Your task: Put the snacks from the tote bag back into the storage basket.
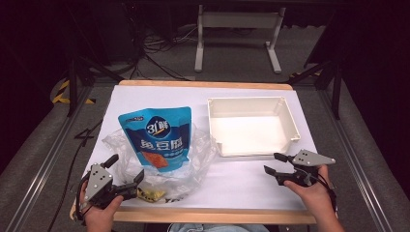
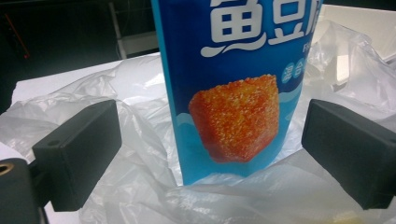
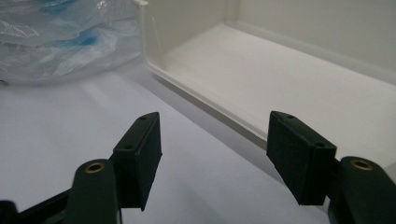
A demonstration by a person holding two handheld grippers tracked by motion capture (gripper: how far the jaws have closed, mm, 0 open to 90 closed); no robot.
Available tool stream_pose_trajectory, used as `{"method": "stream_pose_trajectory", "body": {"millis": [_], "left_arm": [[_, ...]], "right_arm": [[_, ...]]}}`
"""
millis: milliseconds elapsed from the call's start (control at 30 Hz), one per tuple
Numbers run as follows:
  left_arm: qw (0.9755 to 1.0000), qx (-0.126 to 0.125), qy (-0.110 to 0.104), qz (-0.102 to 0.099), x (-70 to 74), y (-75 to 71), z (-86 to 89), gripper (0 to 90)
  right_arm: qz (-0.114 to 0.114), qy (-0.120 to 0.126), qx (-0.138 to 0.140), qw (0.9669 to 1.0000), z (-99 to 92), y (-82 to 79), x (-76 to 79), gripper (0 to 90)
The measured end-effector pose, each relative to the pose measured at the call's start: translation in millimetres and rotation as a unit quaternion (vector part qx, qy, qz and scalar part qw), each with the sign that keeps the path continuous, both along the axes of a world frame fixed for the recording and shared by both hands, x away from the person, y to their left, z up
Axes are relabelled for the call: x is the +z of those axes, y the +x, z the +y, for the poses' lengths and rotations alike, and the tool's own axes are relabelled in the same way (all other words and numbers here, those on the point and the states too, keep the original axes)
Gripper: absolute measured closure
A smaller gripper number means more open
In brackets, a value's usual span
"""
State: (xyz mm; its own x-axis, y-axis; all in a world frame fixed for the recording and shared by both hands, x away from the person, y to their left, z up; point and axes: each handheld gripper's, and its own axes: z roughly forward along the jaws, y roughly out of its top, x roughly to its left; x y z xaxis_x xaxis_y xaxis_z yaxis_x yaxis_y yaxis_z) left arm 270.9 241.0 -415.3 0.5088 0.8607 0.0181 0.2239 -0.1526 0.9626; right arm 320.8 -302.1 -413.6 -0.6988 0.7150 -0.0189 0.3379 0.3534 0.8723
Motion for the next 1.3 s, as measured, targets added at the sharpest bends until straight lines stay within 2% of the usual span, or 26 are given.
{"method": "stream_pose_trajectory", "body": {"millis": [233,367,433,500,533,633,900,1100,1233,1300], "left_arm": [[1.0,-0.001,-0.006,-0.008,1.2,-3.2,0.0,5.6],[0.9999,-0.01,-0.003,-0.004,0.6,-2.7,0.6,6.5],[0.9999,-0.011,-0.004,-0.004,0.6,-2.6,0.7,6.5],[0.9999,-0.01,-0.006,-0.005,1.1,-3.1,1.1,6.5],[0.9999,-0.01,-0.007,-0.006,1.3,-3.2,1.3,6.5],[0.9999,-0.011,-0.006,-0.007,1.5,-2.3,1.3,6.5],[0.9999,-0.013,-0.005,-0.004,1.5,-1.9,1.3,6.5],[0.9999,-0.013,-0.004,-0.001,1.1,-1.2,1.2,6.5],[0.9999,-0.01,-0.002,0.007,-1.2,2.0,1.5,6.5],[0.9999,-0.008,-0.004,0.01,-1.5,2.7,2.0,6.5]], "right_arm": [[-0.018,-0.004,-0.001,0.9998,-0.1,-2.2,5.5,35.5],[-0.025,-0.004,-0.005,0.9997,-1.1,-3.1,7.3,35.9],[-0.025,-0.003,-0.005,0.9997,-1.2,-3.1,7.5,35.7],[-0.023,-0.003,-0.008,0.9997,-0.2,-3.5,8.0,30.9],[-0.018,0.0,-0.012,0.9998,0.7,-3.7,8.0,27.1],[0.0,0.009,-0.023,0.9997,2.1,-4.0,7.3,26.5],[-0.017,0.007,-0.023,0.9996,2.7,-4.9,8.9,24.3],[-0.017,0.006,-0.028,0.9994,2.3,-5.8,11.6,22.9],[-0.013,0.018,-0.036,0.9991,5.3,-4.7,19.7,21.3],[-0.022,0.01,-0.031,0.9992,9.5,-4.6,27.9,21.3]]}}
